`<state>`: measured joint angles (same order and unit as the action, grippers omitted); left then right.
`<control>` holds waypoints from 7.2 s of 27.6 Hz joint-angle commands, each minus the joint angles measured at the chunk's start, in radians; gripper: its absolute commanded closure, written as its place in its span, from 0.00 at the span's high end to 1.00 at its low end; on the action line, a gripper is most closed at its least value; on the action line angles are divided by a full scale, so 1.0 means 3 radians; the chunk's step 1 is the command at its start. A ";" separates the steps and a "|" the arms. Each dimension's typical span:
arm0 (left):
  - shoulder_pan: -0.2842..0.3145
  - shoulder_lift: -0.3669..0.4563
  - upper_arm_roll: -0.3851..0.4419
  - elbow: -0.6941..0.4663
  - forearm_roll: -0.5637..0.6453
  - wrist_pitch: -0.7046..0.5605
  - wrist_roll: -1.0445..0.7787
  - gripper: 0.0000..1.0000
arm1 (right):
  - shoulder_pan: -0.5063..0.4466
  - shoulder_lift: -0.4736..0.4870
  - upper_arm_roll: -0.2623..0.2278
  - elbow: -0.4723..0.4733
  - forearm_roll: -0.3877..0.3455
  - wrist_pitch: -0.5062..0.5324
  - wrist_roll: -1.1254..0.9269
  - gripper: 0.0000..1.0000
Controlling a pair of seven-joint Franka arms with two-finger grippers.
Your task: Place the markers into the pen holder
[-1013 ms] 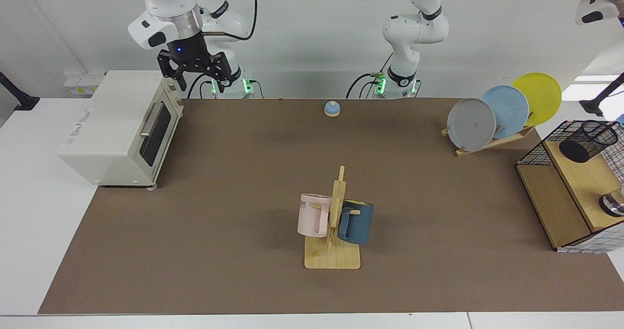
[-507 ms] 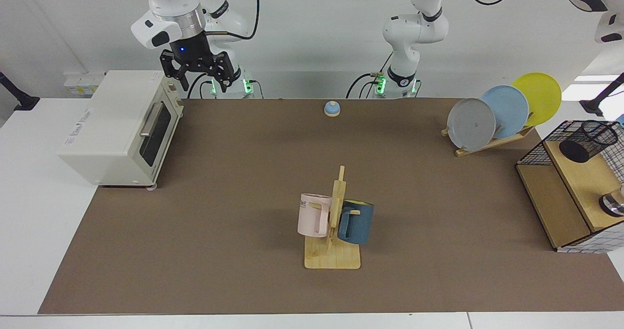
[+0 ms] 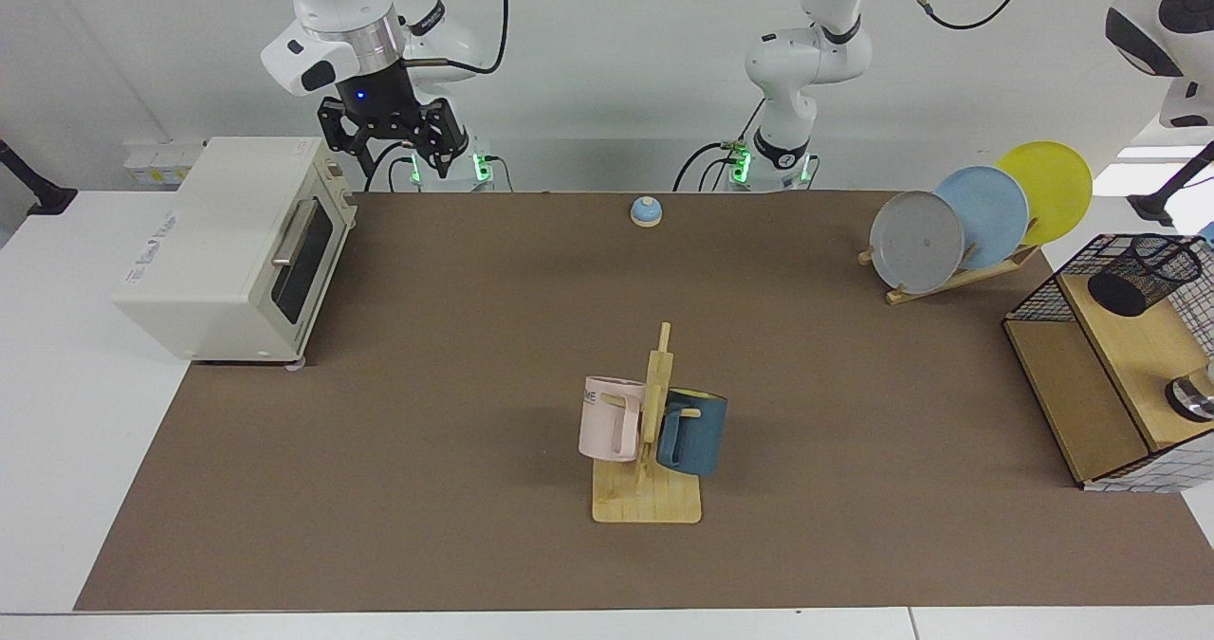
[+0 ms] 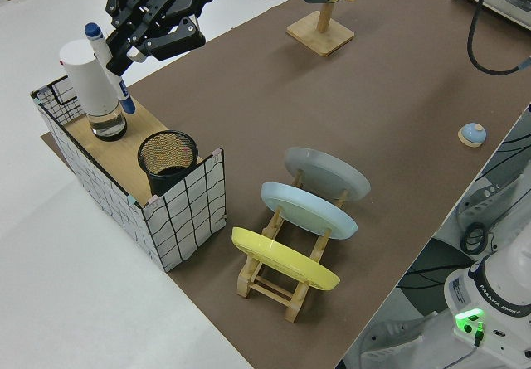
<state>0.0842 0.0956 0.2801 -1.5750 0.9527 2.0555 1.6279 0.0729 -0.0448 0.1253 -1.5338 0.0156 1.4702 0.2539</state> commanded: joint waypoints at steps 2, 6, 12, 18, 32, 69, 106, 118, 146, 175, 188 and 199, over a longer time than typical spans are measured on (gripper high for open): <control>0.0026 0.0060 -0.0029 -0.0134 0.0025 0.0051 -0.0042 0.00 | -0.0008 0.0006 0.0007 0.0015 0.0060 0.0044 0.0069 1.00; -0.0004 0.0049 -0.0029 -0.0236 0.0010 0.0011 -0.0042 0.00 | -0.0054 0.0006 0.0002 0.0010 0.0055 0.0044 0.0074 1.00; -0.0045 0.0050 -0.0075 -0.0272 0.0015 -0.0153 -0.0037 0.00 | -0.0090 0.0006 0.0002 0.0010 0.0055 0.0044 0.0069 1.00; -0.0035 0.0029 -0.0080 -0.0344 0.0005 -0.0164 -0.0037 0.00 | -0.0090 0.0006 0.0002 0.0010 0.0060 0.0044 0.0069 1.00; -0.0030 0.0106 -0.0075 -0.0385 0.0000 -0.0118 -0.0169 0.00 | -0.0090 0.0006 0.0002 0.0010 0.0055 0.0044 0.0074 1.00; -0.0035 0.0218 -0.0054 -0.0707 -0.0036 0.0118 -0.0538 0.00 | -0.0090 0.0006 0.0002 0.0010 0.0060 0.0044 0.0069 1.00; 0.0011 0.0218 0.0012 -0.0784 -0.0148 0.0271 -0.0538 0.62 | -0.0090 0.0006 0.0002 0.0010 0.0055 0.0044 0.0069 1.00; -0.0015 0.0177 0.0043 -0.0748 -0.0154 0.0230 -0.0533 0.63 | -0.0090 0.0006 0.0002 0.0010 0.0055 0.0044 0.0069 1.00; -0.0127 -0.0298 -0.0151 -0.0262 -0.2086 -0.0792 -0.0742 0.99 | -0.0090 0.0006 0.0002 0.0010 0.0060 0.0044 0.0069 1.00; -0.0132 -0.0569 -0.1061 0.0060 -0.3053 -0.1830 -0.4137 1.00 | -0.0090 0.0006 0.0002 0.0010 0.0060 0.0044 0.0069 1.00; -0.0143 -0.0191 -0.1097 0.0648 -0.3145 -0.2188 -0.4184 1.00 | -0.0090 0.0006 0.0002 0.0010 0.0060 0.0044 0.0069 1.00; -0.0143 -0.0257 -0.1092 0.0582 -0.3114 -0.2142 -0.4286 1.00 | -0.0090 0.0006 0.0002 0.0010 0.0055 0.0044 0.0069 1.00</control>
<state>0.0446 0.0169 -0.0509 -1.4192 0.0214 1.4355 0.3724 0.0598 -0.0447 0.1184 -1.5338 0.0162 1.4702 0.2615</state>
